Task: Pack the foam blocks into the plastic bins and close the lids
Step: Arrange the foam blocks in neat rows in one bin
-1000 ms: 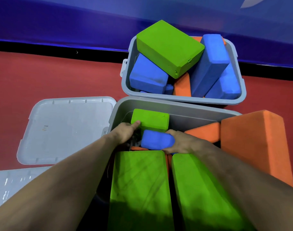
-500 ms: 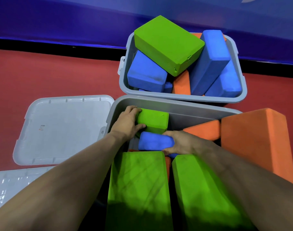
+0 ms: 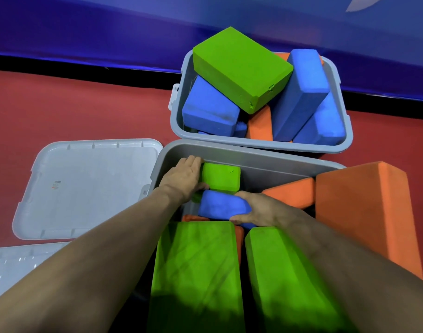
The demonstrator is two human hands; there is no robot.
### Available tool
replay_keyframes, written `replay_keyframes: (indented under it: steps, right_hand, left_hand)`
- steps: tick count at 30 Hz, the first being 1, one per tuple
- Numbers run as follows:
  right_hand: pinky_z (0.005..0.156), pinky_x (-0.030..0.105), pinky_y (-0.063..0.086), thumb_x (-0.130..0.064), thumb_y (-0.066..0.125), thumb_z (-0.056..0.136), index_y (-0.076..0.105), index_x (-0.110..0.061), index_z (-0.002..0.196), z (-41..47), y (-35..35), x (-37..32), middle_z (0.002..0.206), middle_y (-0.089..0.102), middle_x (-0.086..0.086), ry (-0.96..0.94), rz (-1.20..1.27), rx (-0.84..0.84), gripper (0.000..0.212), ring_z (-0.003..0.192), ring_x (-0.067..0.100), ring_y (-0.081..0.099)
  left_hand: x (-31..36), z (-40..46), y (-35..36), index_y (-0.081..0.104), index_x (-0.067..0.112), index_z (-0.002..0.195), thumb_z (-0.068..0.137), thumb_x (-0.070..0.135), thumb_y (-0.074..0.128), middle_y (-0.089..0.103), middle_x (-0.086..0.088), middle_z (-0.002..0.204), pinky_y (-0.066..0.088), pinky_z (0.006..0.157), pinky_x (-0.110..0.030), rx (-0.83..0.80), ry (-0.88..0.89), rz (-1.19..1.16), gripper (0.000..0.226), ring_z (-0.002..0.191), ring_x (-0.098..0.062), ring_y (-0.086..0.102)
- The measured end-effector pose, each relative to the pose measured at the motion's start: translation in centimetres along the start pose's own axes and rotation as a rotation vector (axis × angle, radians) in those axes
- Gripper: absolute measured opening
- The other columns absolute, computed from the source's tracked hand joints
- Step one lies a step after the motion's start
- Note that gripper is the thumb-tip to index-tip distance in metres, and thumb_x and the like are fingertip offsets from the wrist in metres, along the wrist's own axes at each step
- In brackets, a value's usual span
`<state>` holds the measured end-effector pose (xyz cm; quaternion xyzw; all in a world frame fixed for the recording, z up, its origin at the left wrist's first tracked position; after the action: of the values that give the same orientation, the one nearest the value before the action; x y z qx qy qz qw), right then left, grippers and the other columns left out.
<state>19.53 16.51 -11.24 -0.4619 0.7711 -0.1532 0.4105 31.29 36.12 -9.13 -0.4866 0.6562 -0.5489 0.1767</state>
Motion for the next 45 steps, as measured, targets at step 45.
replay_keyframes:
  steps: [45]
  right_hand:
    - [0.1,0.031,0.048,-0.036,0.089,0.074,0.049,-0.027,0.139,-0.8,-1.0,-1.2,0.123,0.064,-0.005,-0.052,0.087,-0.035,0.077,0.111,0.015,0.062]
  left_hand:
    - [-2.7,-2.3,-1.1,0.018,0.017,0.16,0.097,0.049,0.059,0.032,-0.008,0.155,0.025,0.121,-0.037,-0.104,0.057,-0.026,0.082,0.145,-0.026,0.025]
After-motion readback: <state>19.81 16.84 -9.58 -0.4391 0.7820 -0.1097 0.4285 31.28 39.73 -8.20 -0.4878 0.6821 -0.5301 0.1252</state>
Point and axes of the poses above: each hand's wrist, its own z-axis towards the middle knuckle, its own y-axis out of the palm, x = y × z, the point moved 3 cm from there along z, towards the middle knuckle
